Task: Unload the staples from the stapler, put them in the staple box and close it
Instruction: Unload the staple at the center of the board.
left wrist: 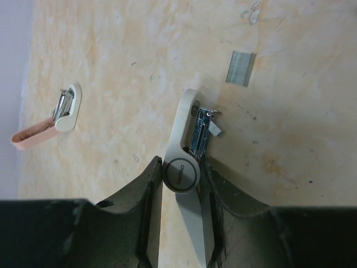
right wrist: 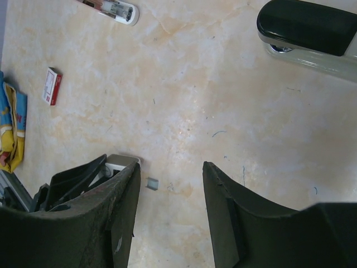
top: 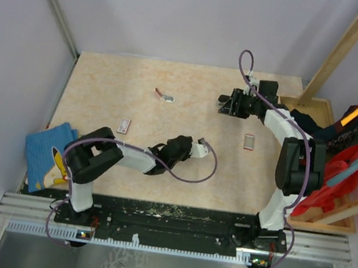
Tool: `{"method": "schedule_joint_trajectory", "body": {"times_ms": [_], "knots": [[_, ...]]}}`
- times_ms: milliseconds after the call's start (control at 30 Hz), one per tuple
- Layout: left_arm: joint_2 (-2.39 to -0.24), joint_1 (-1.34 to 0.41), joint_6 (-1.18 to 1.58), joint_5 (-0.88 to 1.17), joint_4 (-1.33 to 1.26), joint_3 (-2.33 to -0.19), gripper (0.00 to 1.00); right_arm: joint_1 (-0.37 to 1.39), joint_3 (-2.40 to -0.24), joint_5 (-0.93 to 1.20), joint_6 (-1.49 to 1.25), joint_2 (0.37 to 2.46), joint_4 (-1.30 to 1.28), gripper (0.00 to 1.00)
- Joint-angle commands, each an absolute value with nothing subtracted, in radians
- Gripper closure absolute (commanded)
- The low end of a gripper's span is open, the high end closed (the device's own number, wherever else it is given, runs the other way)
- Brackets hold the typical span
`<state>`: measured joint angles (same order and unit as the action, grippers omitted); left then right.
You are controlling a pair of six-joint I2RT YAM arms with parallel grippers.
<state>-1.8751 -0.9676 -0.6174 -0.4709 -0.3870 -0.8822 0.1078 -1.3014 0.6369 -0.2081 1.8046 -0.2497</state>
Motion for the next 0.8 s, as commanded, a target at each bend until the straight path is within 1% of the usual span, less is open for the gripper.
{"method": "schedule_joint_trajectory", "body": {"times_ms": [0,33,67,100,133,167,267,300,400,533,600,767], "knots": [[-1.846,-0.959,-0.643,-0.548,-0.55,-0.811,1.0,0.1,-1.304,0.656,-0.218,1.747,-0.203,0.51],[-1.842,-0.95,-0.594,-0.502,-0.48,-0.828,0.99,0.101,-1.304,0.658,-0.219,1.746,-0.203,0.51],[-1.827,-0.934,-0.526,-0.414,-0.412,-0.838,0.99,0.101,-1.304,0.659,-0.22,1.747,-0.202,0.51],[-1.802,-0.908,-0.456,-0.32,-0.374,-0.83,0.99,0.101,-1.304,0.664,-0.222,1.748,-0.202,0.51],[-1.785,-0.891,-0.423,-0.276,-0.373,-0.817,0.99,0.101,-1.304,0.667,-0.222,1.749,-0.202,0.51],[-1.788,-0.887,-0.426,-0.288,-0.381,-0.814,0.99,0.101,-1.304,0.667,-0.223,1.748,-0.203,0.51],[-1.847,-0.889,-0.495,-0.47,-0.422,-0.85,0.99,0.101,-1.302,0.666,-0.222,1.747,-0.201,0.51],[-1.848,-0.889,-0.517,-0.494,-0.449,-0.844,0.99,0.1,-1.302,0.667,-0.224,1.747,-0.201,0.51],[-1.803,-0.891,-0.537,-0.434,-0.489,-0.803,0.99,0.101,-1.302,0.67,-0.225,1.75,-0.199,0.51],[-1.775,-0.857,-0.45,-0.388,-0.376,-0.862,0.99,0.101,-1.301,0.675,-0.225,1.752,-0.198,0.51],[-1.751,-0.814,-0.401,-0.322,-0.286,-0.9,0.99,0.101,-1.301,0.679,-0.225,1.752,-0.198,0.51],[-1.692,-0.704,-0.341,-0.066,-0.117,-0.979,0.99,0.1,-1.298,0.693,-0.223,1.752,-0.192,0.51]]}}
